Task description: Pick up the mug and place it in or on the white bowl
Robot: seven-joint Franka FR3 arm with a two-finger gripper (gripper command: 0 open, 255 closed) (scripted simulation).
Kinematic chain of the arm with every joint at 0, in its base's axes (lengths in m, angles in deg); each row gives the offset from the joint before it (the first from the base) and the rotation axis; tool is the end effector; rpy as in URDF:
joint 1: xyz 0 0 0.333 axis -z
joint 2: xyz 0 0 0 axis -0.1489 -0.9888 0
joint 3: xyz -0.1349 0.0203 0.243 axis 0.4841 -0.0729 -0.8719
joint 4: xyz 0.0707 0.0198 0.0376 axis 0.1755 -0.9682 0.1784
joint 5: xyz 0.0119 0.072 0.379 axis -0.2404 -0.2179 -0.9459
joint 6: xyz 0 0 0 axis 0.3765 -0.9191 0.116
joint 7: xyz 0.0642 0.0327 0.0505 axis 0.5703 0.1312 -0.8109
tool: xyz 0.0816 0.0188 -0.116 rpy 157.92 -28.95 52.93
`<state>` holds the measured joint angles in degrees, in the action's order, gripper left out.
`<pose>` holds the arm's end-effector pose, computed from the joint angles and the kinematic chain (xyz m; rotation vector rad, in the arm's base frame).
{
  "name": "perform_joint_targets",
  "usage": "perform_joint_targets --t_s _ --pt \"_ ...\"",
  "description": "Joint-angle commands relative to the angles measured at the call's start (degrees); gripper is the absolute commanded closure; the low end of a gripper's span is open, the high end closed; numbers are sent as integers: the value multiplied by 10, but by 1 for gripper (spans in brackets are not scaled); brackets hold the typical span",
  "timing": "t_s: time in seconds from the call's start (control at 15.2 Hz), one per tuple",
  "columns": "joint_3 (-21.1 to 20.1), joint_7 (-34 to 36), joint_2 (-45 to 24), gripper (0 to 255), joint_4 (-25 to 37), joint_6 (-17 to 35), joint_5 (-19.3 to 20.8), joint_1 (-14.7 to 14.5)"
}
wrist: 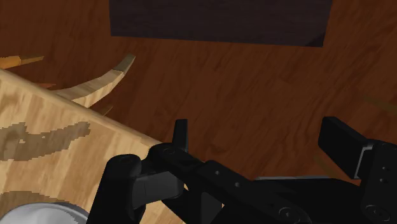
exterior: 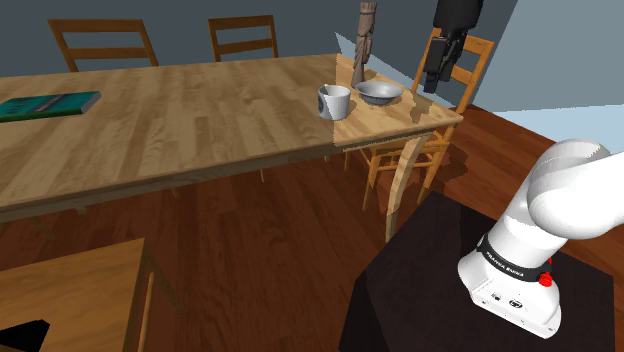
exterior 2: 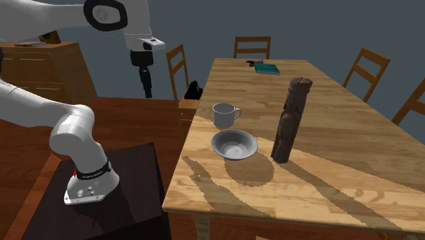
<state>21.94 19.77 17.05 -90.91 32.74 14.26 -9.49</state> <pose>0.3115 -0.0033 0.5332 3.1153 0.0935 -0.0650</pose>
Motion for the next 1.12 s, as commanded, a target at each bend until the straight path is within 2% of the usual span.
perform_joint_targets --t_s 0.0,0.53,1.06 --pt "0 0 0 0 0 0 0 0" --pt "5 -23 -181 0 82 91 10 -7" --pt "5 -45 -365 0 211 137 17 -12"
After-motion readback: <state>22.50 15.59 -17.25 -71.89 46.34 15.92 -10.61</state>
